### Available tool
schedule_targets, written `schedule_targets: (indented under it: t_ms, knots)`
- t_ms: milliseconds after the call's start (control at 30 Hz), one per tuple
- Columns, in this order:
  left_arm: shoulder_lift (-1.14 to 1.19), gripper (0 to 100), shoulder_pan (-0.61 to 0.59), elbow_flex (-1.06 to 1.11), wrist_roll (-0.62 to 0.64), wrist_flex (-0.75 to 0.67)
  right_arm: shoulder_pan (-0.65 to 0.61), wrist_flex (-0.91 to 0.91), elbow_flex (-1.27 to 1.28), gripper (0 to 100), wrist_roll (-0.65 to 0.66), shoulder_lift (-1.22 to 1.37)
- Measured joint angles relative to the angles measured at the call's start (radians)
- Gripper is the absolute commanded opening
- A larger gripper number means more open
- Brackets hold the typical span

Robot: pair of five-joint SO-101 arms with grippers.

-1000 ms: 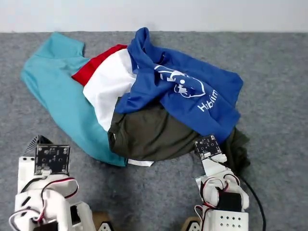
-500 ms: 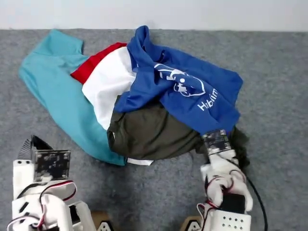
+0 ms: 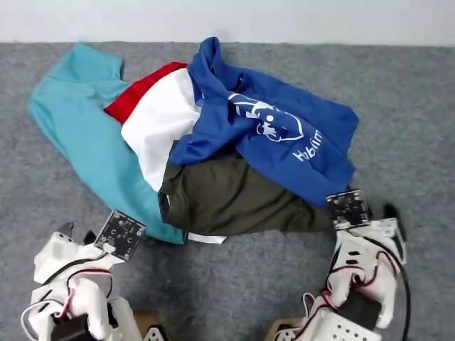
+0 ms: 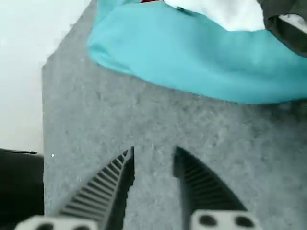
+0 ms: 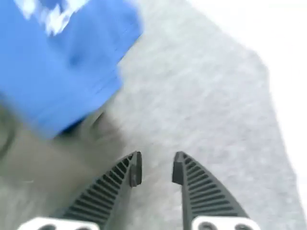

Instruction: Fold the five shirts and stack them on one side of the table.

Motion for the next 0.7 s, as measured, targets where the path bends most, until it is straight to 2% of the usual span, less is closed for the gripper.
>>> schedule_targets:
  t_ms: [233, 400, 533, 633, 700]
  knots:
    - [0.015, 22, 0.0, -0.051, 0.081, -0.04, 0.0, 0.018, -0.153, 13.9, -0.051, -0.002]
    - [0.222, 22, 0.003, -0.219, 0.173, -0.04, 0.0, 0.132, -0.265, 13.9, -0.055, -0.002]
    - [0.545, 23, 0.117, -0.466, 0.371, 0.046, 0.0, 0.204, -0.308, 14.0, -0.055, 0.023]
    - [0.852, 23, 0.272, -0.706, 0.58, 0.192, 0.0, 0.236, -0.371, 14.0, -0.071, 0.104]
    - [1.066, 23, 0.385, -0.872, 0.717, 0.233, 0.0, 0.238, -0.422, 14.0, -0.101, 0.18]
